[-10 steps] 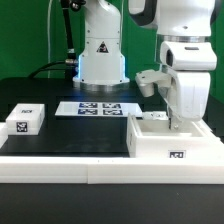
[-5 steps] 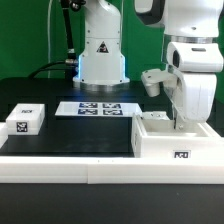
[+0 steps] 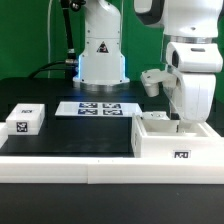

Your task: Assemble cabinet

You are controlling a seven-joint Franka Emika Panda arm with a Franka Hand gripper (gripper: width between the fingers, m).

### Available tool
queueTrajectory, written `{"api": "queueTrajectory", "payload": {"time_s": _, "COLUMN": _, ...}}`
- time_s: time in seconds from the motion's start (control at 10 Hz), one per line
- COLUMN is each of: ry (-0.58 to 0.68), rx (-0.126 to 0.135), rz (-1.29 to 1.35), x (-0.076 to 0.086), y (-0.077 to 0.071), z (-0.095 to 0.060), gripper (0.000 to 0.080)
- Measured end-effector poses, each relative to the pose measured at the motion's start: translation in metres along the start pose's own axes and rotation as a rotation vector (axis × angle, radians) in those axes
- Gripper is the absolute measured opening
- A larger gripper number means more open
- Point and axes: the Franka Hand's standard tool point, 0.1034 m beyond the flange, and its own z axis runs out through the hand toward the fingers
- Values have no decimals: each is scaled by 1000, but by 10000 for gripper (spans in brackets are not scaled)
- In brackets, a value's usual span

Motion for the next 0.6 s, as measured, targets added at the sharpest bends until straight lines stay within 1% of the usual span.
{"api": "queueTrajectory", "payload": {"time_s": 0.1, "ry": 0, "rx": 0, "rz": 0, "x": 0, "y": 0, "z": 0, "gripper": 723}}
{"api": "queueTrajectory", "payload": {"time_s": 0.2, "ry": 0, "rx": 0, "rz": 0, "x": 0, "y": 0, "z": 0, "gripper": 783}}
{"api": "queueTrajectory", "payload": {"time_s": 0.5, "ry": 0, "rx": 0, "rz": 2, "x": -1, "y": 0, "z": 0, "gripper": 797}}
{"api": "queueTrajectory", "payload": {"time_s": 0.6, "ry": -5, "rx": 1, "rz": 3, "x": -4, "y": -3, "z": -7, "gripper": 797}}
